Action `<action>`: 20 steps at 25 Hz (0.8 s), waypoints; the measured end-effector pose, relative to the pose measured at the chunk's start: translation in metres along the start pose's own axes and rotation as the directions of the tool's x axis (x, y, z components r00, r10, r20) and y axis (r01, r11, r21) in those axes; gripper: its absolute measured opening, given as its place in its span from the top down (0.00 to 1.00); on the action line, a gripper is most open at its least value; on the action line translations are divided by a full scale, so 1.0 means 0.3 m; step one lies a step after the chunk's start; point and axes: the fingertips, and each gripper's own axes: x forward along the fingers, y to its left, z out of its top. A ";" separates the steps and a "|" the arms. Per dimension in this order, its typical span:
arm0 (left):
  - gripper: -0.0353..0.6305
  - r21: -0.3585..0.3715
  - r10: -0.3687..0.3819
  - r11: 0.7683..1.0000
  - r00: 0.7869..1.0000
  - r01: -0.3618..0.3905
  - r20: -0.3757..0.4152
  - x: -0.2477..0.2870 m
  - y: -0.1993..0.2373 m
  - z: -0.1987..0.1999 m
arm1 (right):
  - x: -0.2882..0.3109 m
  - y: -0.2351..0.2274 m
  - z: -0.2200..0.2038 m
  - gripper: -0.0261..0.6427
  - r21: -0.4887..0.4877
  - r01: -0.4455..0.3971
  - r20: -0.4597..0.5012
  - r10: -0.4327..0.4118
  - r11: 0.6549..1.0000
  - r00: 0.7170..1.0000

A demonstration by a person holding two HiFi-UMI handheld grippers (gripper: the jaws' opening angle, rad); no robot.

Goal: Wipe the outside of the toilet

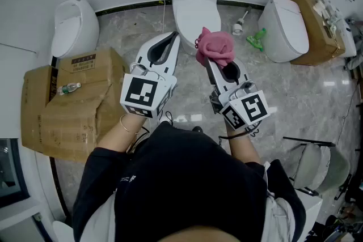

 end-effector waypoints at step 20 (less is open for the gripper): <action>0.94 0.002 -0.005 1.000 1.000 0.005 -0.024 0.154 -0.194 -0.030 | -0.166 -0.197 0.045 0.85 0.069 -0.027 0.047 0.024 0.997 0.999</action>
